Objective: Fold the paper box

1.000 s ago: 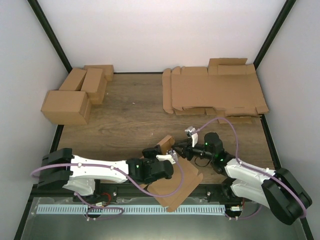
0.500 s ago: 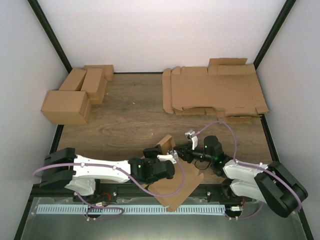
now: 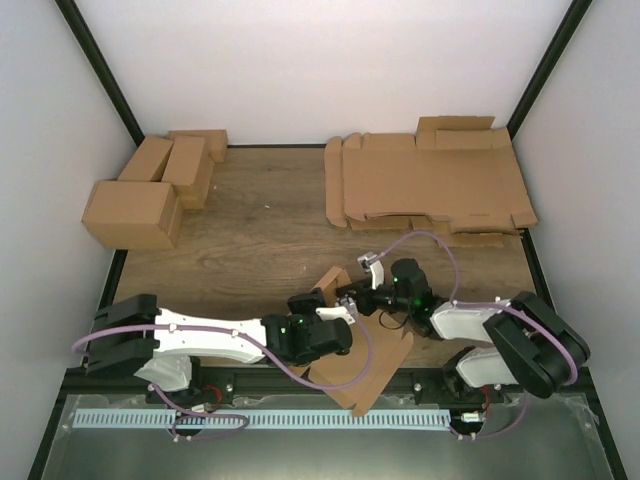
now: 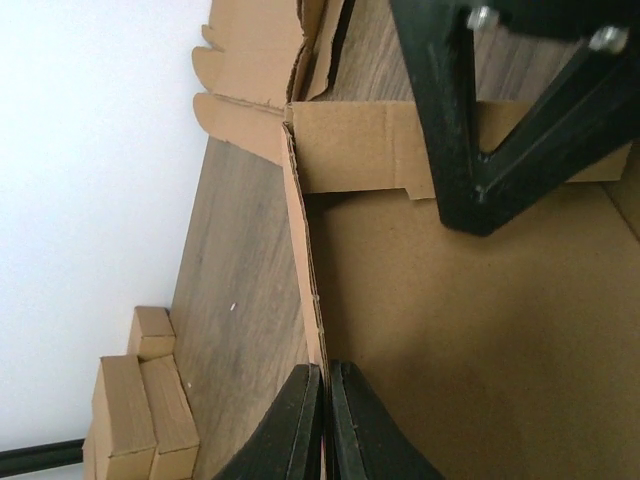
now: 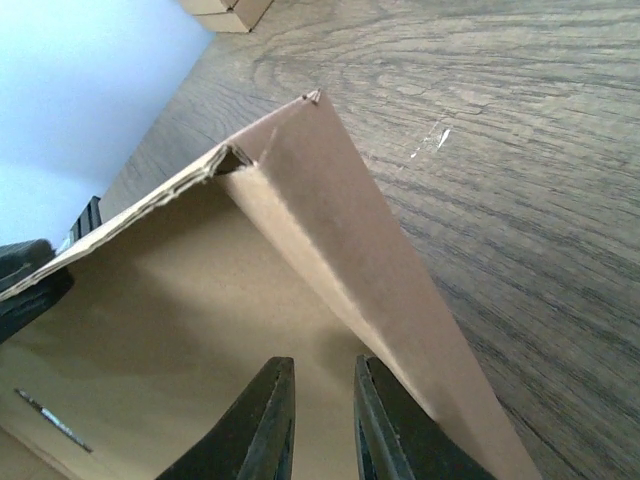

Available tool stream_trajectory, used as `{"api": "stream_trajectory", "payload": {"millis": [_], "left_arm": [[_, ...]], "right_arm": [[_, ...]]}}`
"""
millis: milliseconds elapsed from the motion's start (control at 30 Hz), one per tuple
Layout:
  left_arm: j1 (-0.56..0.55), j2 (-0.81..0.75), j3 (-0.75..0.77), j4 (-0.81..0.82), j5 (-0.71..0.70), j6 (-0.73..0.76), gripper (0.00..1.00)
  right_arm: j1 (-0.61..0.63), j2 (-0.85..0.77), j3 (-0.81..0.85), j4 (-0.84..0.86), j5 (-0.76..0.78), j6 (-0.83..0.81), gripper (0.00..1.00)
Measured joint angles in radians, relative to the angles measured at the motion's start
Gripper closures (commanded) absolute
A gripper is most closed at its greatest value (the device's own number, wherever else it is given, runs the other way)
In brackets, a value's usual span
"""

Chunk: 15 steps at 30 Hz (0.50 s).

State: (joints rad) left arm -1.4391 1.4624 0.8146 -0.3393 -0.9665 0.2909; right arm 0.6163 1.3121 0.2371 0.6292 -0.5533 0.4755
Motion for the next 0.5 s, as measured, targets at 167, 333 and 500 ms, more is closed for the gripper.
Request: {"api": "stream_trajectory", "payload": {"millis": [167,333,500], "left_arm": [[0.019,0.018,0.015,0.005,0.018,-0.011,0.96],[0.028,0.029,0.019,0.009,0.028,-0.024,0.96],[0.034,0.052,0.040,0.007,0.028,-0.033,0.96]], "right_arm": [[0.010,0.054,0.047,-0.027,0.028,0.001,0.90],[0.023,0.052,0.055,-0.049,0.113,0.010,0.99],[0.086,0.026,0.055,-0.079,0.285,-0.007,0.99]]}}
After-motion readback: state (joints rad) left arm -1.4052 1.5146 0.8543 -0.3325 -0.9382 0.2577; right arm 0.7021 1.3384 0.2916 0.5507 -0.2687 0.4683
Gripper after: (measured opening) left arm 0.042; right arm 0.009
